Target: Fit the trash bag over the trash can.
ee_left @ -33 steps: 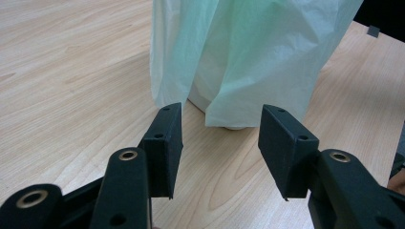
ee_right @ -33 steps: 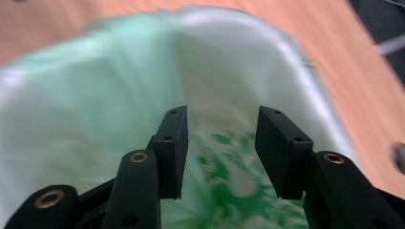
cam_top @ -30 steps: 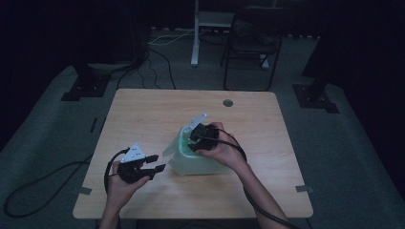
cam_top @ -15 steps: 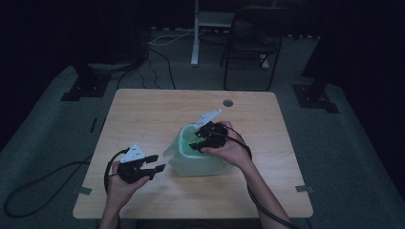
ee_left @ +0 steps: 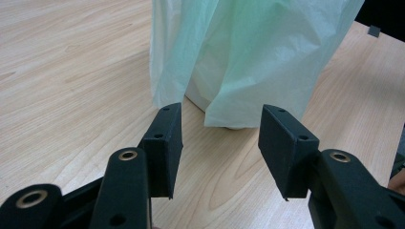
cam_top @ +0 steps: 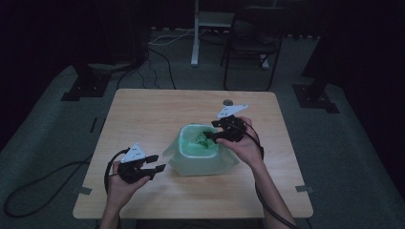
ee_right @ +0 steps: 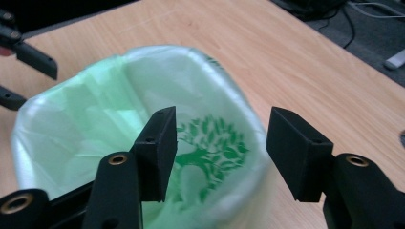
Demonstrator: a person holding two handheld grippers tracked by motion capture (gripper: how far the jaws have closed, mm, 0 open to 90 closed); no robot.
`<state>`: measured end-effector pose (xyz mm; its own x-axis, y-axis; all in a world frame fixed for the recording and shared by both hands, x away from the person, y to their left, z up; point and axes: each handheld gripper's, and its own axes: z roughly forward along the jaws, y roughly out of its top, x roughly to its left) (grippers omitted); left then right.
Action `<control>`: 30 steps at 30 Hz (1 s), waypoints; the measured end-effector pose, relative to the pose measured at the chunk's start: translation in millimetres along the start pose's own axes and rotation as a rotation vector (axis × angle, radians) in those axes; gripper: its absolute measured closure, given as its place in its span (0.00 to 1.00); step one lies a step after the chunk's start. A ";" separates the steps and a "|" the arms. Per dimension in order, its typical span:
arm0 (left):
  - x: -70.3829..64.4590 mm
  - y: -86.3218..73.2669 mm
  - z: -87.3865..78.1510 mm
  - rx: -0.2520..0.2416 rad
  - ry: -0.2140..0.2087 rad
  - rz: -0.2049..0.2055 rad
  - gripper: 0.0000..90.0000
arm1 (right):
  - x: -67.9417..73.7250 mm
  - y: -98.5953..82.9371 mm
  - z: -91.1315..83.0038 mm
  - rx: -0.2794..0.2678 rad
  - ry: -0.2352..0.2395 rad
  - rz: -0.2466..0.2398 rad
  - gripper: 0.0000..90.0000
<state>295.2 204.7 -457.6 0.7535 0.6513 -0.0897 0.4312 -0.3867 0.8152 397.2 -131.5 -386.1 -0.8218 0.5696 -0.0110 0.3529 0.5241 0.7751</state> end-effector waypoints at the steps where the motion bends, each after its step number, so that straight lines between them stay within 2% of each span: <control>1: 0.0 0.0 0.1 0.000 -0.001 0.000 0.57 | -1.9 -1.4 -1.4 -0.011 -0.007 0.008 0.47; 8: 0.0 -0.2 0.9 0.002 -0.002 -0.003 0.57 | -17.1 -13.8 -9.8 -0.054 -0.046 0.073 0.45; 22: -0.2 -0.4 2.4 0.004 -0.003 -0.003 0.57 | -41.3 -49.3 -18.1 -0.084 -0.103 0.219 0.43; 30: -0.5 -0.6 2.8 0.005 -0.004 -0.004 0.57 | -43.8 -61.2 -15.2 -0.067 -0.101 0.245 0.43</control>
<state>296.0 202.7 -459.6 0.7538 0.6502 -0.0949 0.4364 -0.3874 0.8121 404.8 -198.1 -423.4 -0.6658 0.7362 0.1213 0.5024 0.3221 0.8024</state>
